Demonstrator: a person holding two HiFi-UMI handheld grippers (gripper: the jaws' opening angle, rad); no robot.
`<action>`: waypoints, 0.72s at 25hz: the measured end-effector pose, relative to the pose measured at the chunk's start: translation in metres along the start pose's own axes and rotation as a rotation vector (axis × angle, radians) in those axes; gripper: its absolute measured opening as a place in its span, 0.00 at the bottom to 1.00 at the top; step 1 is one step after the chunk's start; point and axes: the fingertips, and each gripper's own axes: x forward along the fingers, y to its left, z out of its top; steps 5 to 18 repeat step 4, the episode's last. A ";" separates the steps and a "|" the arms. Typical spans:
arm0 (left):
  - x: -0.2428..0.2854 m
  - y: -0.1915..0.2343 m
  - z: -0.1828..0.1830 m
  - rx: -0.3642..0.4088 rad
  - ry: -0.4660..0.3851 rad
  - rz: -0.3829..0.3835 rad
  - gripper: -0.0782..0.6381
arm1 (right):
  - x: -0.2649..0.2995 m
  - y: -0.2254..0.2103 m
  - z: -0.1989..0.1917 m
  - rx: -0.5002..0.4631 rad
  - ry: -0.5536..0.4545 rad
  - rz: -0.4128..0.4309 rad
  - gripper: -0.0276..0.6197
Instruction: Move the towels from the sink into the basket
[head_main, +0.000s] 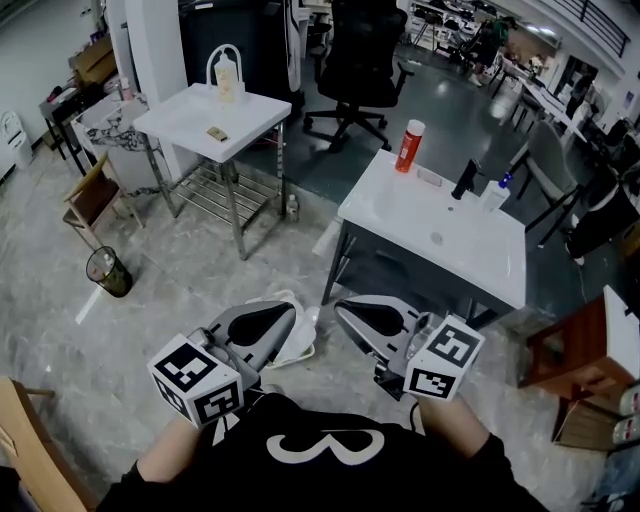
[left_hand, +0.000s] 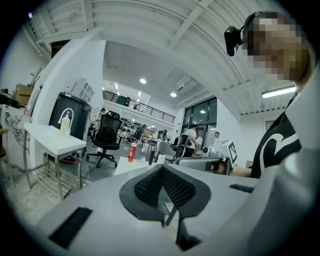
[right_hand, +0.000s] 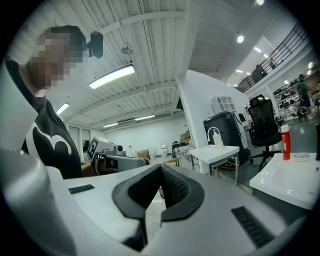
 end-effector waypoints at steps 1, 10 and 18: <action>0.002 0.003 0.000 -0.001 0.001 -0.002 0.12 | 0.002 -0.003 0.000 0.000 0.000 -0.002 0.05; 0.007 0.010 0.000 0.004 0.012 -0.007 0.12 | 0.008 -0.011 -0.001 0.000 0.001 -0.007 0.05; 0.007 0.010 0.000 0.004 0.012 -0.007 0.12 | 0.008 -0.011 -0.001 0.000 0.001 -0.007 0.05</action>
